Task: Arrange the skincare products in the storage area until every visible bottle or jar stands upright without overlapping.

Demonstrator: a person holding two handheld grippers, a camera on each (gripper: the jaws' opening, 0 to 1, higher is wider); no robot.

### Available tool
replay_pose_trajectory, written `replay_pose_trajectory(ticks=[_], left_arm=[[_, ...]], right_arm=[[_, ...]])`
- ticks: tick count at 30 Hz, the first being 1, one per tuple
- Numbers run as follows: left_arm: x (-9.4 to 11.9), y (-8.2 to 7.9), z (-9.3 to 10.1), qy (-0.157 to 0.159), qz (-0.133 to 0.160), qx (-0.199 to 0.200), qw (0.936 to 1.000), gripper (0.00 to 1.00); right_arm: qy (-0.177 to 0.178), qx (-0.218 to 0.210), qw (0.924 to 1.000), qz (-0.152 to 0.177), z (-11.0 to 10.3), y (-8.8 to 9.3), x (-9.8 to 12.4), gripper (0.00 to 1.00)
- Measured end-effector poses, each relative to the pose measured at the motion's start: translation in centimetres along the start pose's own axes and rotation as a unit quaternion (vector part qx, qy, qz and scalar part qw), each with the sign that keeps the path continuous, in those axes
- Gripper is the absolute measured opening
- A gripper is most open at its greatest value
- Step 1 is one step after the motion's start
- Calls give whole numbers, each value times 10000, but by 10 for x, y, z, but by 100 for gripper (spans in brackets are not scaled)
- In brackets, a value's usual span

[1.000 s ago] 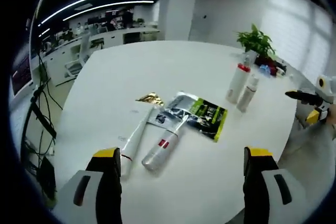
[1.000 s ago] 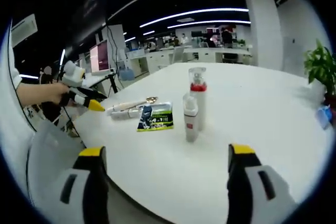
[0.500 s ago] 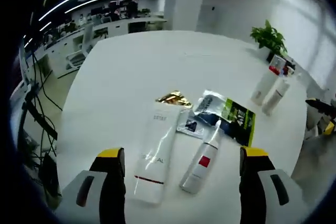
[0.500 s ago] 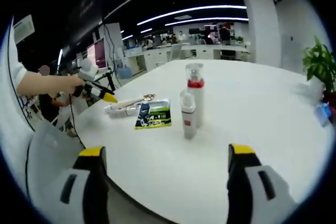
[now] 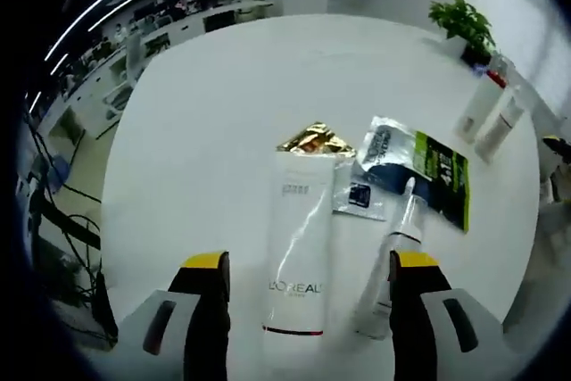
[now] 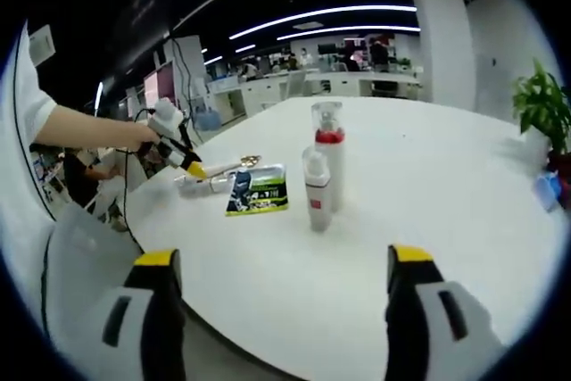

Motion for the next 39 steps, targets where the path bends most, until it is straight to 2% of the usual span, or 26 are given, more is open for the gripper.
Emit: replay_pose_trajectory(ticks=[7,15,21,30,39], left_arm=[[-11,-6,-2,-9,-192,-86,9998,56],[-24,-5,-6,-64,-381,-134,9992,37],[-24,-4,-8,-153,-432,-121,9989,32],[-24,-4,-10,-257,-349,-105,9990,30],[-3,-11,-6,-267,84,-298,9992,29]], right_arm=[[9,-18,10000,-45,1,2,-1,96],[32,-25,10000,-71,1,2,-1,96],[37,-20,10000,-87,1,3,-1,96],[26,9,9999,-98,1,3,-1,95],[0,23,10000,-68,0,2,-1,95]])
Point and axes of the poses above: the point that each gripper's makers call its tool centre point, and the gripper's own axes: x roughly backward along the fingers, z roughly to its right, y roughly out of its underside, the point moved 5 cm from there along x, roughly backward along the fingers, and after that the axes turned 7 degrees about x, right-handed, at the moved point
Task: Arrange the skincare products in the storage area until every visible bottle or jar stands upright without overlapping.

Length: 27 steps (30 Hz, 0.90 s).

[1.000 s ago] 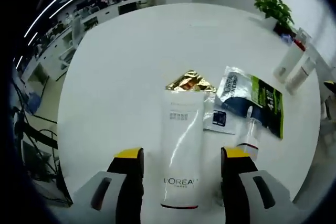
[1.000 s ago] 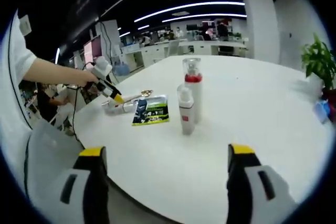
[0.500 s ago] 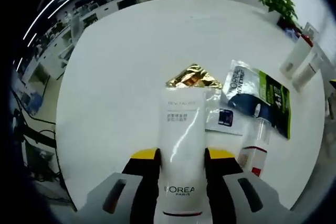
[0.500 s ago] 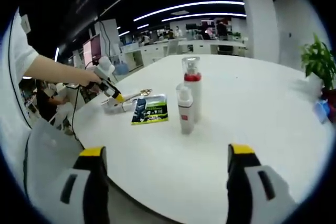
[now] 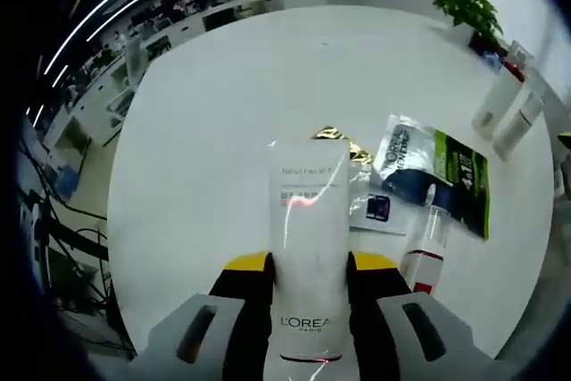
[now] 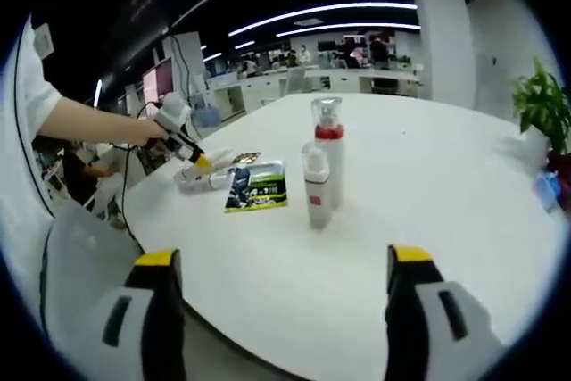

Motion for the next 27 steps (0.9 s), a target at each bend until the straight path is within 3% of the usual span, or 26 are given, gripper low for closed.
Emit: replay_pose_trajectory(ticks=[12,27], left_arm=[[37,-5,9,-45,749,-100,9971,29],[66,-41,21,-3,1588,-55,9873,29]], right_arm=[[-59,43,10000,43,-2,-1,0,95],[-97,83,9999,97,-4,-3,1,95]])
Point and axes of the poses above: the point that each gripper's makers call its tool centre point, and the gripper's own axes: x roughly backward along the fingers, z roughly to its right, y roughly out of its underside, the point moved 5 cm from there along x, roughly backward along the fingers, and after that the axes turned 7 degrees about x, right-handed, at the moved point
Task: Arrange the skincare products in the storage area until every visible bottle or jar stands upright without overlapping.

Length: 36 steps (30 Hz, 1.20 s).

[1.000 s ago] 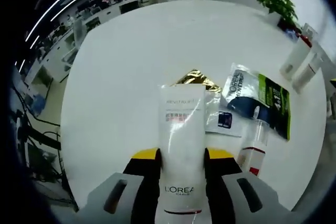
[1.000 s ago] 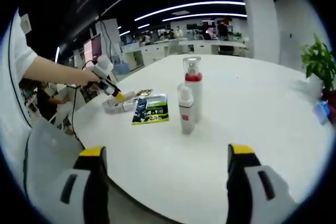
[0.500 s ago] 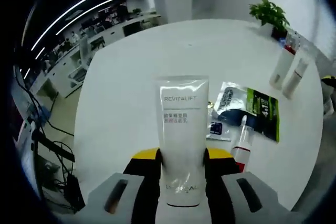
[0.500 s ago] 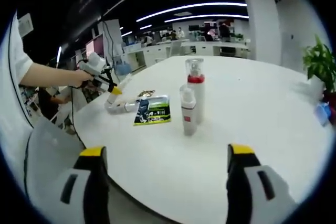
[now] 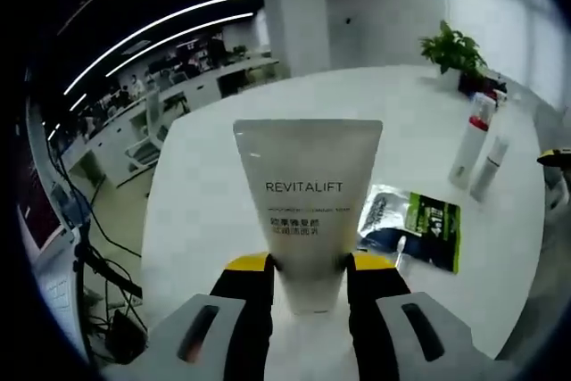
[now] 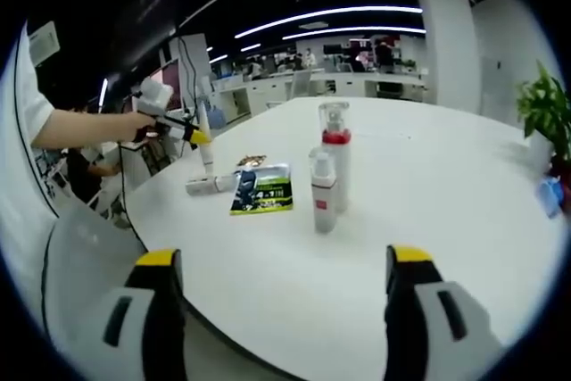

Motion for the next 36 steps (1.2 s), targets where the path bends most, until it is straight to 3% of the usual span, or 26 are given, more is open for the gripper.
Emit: replay_pose_trajectory(ticks=[5,13,23,30,36], left_arm=[[3,-11,13,109,218,4,9997,29],[15,-24,51,399,545,168,9976,29],[28,-13,100,744,609,260,9950,29],[39,-1,135,975,523,151,9937,29],[47,4,164,1115,515,138,9923,29]], right_arm=[[16,4,10000,32,0,-1,1,94],[48,-30,9999,136,0,-5,2,93],[-69,-166,9994,283,-12,-13,-2,89],[-271,-181,9976,617,-24,-41,-10,79],[-495,-154,9943,932,-37,-68,-18,64]])
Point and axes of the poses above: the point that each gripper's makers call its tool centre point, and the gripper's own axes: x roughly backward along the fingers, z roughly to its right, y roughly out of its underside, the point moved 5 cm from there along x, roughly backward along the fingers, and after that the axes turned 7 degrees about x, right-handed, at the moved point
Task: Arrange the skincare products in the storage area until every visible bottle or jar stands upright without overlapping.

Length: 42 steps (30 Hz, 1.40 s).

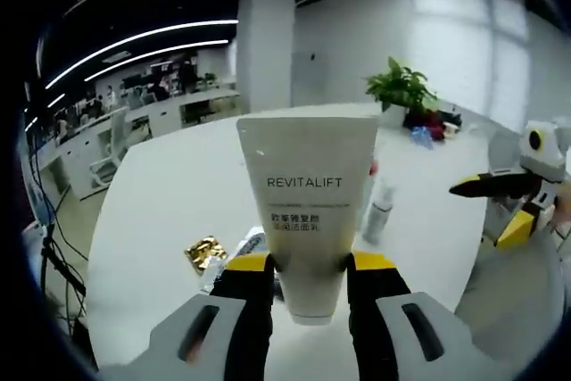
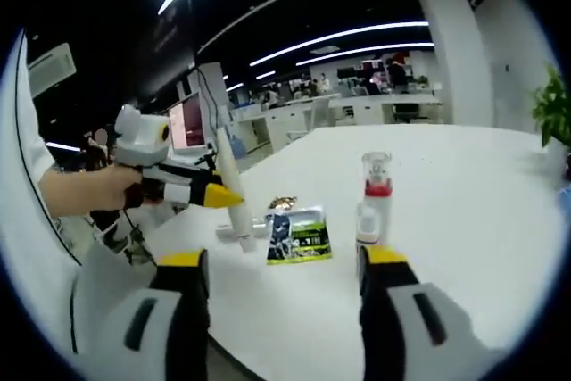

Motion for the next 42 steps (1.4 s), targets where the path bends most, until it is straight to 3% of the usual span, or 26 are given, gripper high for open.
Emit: replay_pose_trajectory(ticks=[3,13,20,34,42], left_arm=[[-1,5,19,149,-171,-447,9987,29],[-2,9,56,471,-188,-637,9967,29],[2,10,75,578,-132,-723,9956,29],[5,8,86,624,-55,-807,9948,29],[6,10,89,695,-81,-839,9940,29]], right_arm=[[-173,-44,9997,185,-9,-14,-7,56],[-509,3,9980,383,-32,-33,-22,43],[-397,78,9987,316,-34,-35,-26,31],[-321,358,9987,141,-36,-31,-27,23],[-342,239,9991,75,-32,-29,-24,14]])
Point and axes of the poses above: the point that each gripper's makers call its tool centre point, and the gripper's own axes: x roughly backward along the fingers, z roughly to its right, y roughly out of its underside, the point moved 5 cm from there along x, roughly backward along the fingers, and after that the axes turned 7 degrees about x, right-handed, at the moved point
